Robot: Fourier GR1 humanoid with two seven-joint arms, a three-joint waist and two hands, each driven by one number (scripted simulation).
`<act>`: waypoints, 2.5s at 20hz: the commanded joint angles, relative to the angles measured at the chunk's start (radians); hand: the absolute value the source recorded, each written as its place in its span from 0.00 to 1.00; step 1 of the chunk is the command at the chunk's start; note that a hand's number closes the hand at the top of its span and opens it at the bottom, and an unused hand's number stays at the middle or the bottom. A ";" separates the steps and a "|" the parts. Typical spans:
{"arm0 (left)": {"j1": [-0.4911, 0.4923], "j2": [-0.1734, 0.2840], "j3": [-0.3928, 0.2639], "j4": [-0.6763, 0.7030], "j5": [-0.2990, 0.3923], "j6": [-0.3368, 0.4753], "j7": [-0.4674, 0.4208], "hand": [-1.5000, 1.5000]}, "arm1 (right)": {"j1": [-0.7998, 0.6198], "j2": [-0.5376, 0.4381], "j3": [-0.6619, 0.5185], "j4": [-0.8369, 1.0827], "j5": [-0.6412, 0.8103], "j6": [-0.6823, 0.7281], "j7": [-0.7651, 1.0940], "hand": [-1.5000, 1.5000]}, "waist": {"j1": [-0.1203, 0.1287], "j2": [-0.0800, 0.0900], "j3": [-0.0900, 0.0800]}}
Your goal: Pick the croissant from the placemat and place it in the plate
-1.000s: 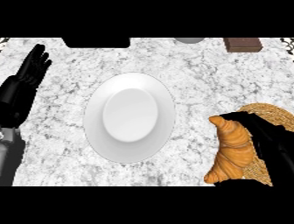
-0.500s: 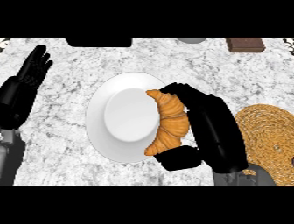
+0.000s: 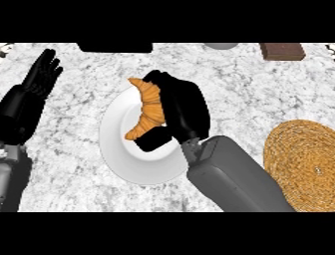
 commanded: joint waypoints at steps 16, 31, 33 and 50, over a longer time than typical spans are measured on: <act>-0.082 -0.023 -0.017 0.021 -0.016 -0.016 0.027 0.50 | -0.251 0.007 0.204 0.619 -0.530 -0.418 -0.226 0.00 | 0.054 0.016 0.001; -0.030 -0.033 0.003 -0.019 -0.036 0.014 0.039 0.50 | -0.204 0.007 0.045 0.530 -0.848 -0.668 -0.539 0.00 | -0.001 0.001 0.001; 0.003 -0.024 0.021 -0.003 -0.035 0.005 0.010 0.50 | -0.131 -0.005 -0.018 0.504 -0.838 -0.619 -0.593 0.00 | -0.019 -0.004 0.001; 0.018 -0.016 0.045 -0.006 -0.041 -0.029 0.002 0.50 | 0.330 -0.401 -0.230 0.052 -0.918 -0.228 -0.740 0.00 | -0.034 -0.006 0.001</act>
